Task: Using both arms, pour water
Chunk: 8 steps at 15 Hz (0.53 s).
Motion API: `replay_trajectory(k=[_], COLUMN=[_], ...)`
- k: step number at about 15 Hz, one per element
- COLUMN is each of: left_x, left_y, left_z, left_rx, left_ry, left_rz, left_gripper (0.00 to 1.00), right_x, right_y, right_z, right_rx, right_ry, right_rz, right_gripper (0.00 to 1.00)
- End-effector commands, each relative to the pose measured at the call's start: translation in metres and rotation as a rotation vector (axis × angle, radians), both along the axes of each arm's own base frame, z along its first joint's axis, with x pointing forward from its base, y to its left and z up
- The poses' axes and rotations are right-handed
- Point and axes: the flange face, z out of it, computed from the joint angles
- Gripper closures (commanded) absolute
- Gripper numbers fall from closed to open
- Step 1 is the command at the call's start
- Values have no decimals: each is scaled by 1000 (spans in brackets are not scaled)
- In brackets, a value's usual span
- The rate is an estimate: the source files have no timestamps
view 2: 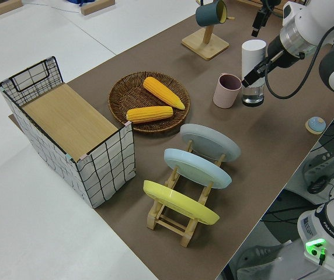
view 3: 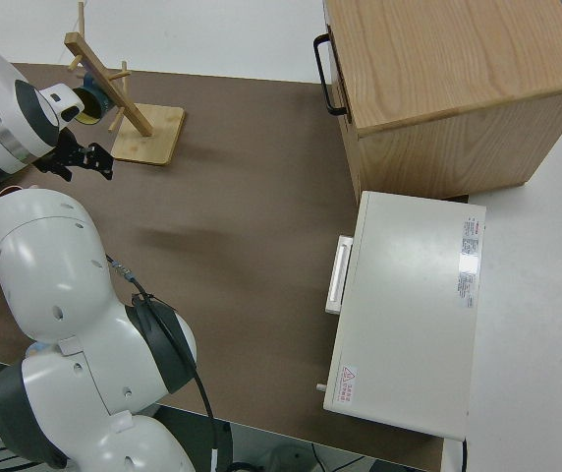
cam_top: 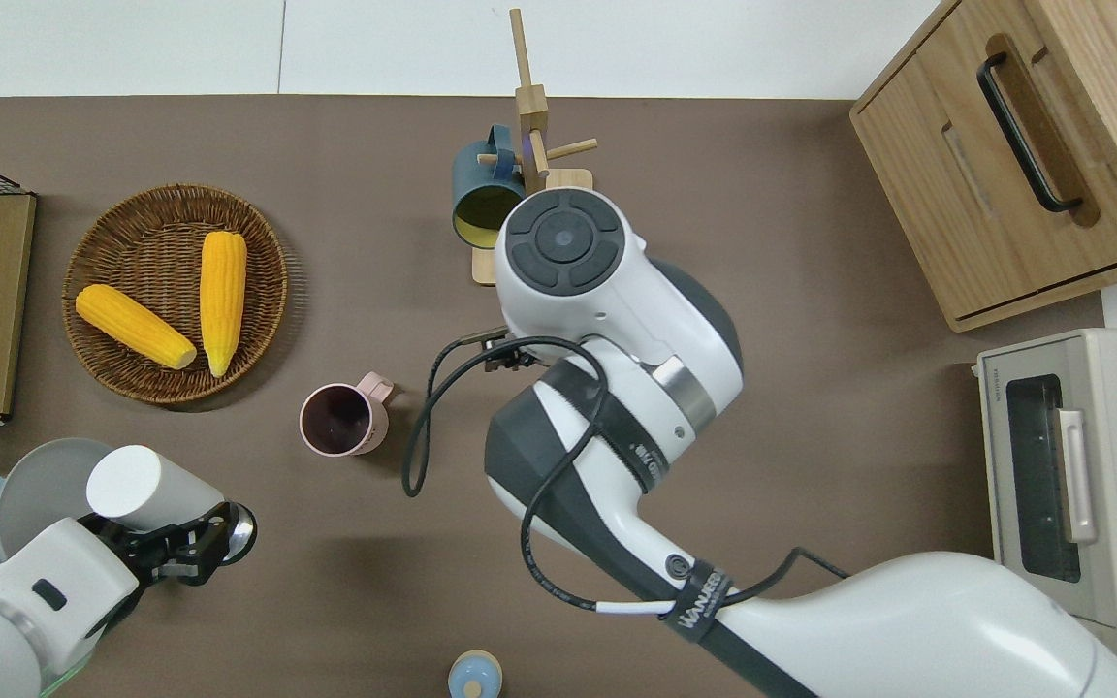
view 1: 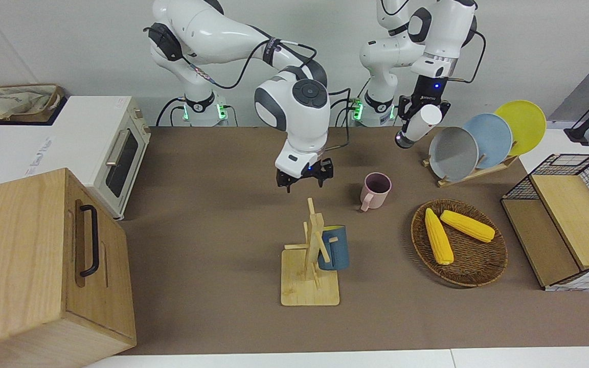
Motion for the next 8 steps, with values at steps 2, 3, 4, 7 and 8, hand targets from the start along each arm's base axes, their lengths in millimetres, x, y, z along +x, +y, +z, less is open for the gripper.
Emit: replay_trajectory(k=[2, 3, 4, 7, 8], left_x=[6, 7, 8, 12, 13], left_y=[-18, -24, -31, -44, -49], left_z=[-7, -11, -14, -26, -31], left_rx=[-34, -34, -35, -30, -26], left_ry=[-17, -13, -11, 6, 13], left_rz=[1, -8, -16, -24, -28], left_gripper=[1000, 1000, 1000, 1000, 1000], right_x=[18, 22, 27, 35, 38], right_y=[-80, -96, -114, -166, -182], right_z=[23, 25, 30, 41, 47], right_rx=[-103, -119, -132, -174, -172], right_ry=[13, 13, 9, 18, 16], right_rz=[170, 188, 189, 218, 208], right_gripper=[13, 13, 13, 13, 13])
